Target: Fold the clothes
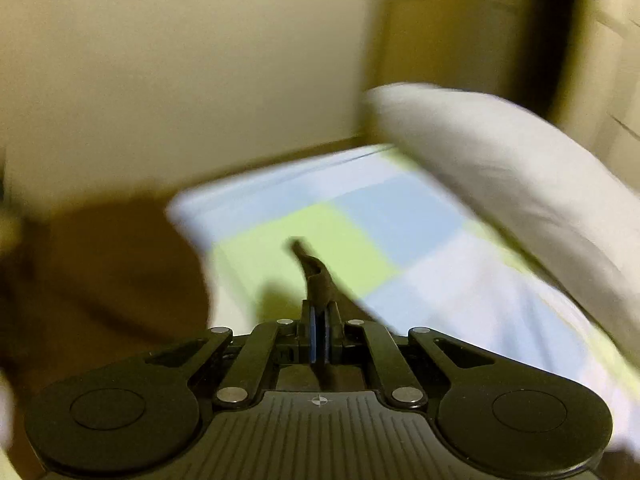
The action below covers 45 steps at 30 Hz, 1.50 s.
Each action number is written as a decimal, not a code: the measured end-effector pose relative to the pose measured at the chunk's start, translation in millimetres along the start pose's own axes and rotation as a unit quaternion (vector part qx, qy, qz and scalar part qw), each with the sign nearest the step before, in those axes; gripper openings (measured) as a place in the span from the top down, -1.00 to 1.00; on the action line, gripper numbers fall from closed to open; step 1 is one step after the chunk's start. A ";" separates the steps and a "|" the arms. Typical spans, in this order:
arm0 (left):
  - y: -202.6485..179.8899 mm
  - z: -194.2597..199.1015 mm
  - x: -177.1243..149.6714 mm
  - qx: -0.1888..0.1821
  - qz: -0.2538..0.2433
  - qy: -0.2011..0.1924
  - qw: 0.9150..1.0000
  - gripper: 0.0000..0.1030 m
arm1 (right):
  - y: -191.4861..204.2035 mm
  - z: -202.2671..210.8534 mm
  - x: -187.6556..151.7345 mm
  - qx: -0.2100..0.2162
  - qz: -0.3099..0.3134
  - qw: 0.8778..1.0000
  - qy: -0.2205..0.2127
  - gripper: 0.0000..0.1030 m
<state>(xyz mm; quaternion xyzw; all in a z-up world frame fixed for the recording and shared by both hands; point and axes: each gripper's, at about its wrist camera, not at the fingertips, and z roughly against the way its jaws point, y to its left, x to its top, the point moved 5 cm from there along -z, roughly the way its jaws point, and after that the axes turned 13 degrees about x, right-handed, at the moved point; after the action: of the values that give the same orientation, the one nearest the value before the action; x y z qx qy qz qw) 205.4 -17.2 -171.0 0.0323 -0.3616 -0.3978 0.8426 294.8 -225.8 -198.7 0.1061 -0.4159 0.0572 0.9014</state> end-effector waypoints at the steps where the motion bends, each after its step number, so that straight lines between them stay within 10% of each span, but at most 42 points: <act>1: -11.5 0.8 8.9 -0.008 -0.010 -0.008 1.000 -0.58 | -21.2 31.4 6.5 -0.016 -0.036 0.999 -0.029 0.97; 7: -109.2 19.3 70.0 -0.055 -0.075 -0.069 0.993 -0.58 | -149.9 255.0 -9.8 -0.156 -0.151 0.961 -0.170 0.97; 12: -210.2 43.6 102.1 -0.091 -0.082 -0.075 0.990 -0.58 | -261.7 410.7 -130.3 -0.282 -0.255 0.901 -0.210 0.97; 20: -355.8 83.6 103.7 -0.099 -0.093 0.003 0.991 -0.58 | -405.2 426.0 -368.4 -0.256 -0.470 0.835 -0.130 0.97; 27: -421.8 103.5 125.2 -0.101 -0.114 0.012 0.988 -0.58 | -423.0 444.5 -394.9 -0.172 -0.494 0.838 -0.156 0.96; 32: -449.5 98.8 156.2 -0.116 -0.129 -0.011 0.985 -0.58 | -415.2 466.8 -423.5 -0.178 -0.535 0.816 -0.125 0.94; 34: -458.1 95.4 163.9 -0.128 -0.136 -0.019 0.982 -0.58 | -407.1 476.2 -435.9 -0.193 -0.547 0.807 -0.113 0.60; 36: -465.9 92.0 169.8 -0.141 -0.144 -0.027 0.979 -0.58 | -398.5 488.5 -447.4 -0.210 -0.563 0.792 -0.108 -0.30; 45: -509.1 79.9 182.2 -0.200 -0.187 -0.058 0.960 -0.58 | -342.3 589.8 -484.7 -0.280 -0.607 0.732 -0.131 -0.32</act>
<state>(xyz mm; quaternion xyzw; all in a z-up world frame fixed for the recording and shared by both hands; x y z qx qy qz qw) -97.8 -471.8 -180.0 -0.0933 -0.3104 -0.6137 0.7199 -388.6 -706.3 -244.8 0.0856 -0.3739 -0.6356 0.6700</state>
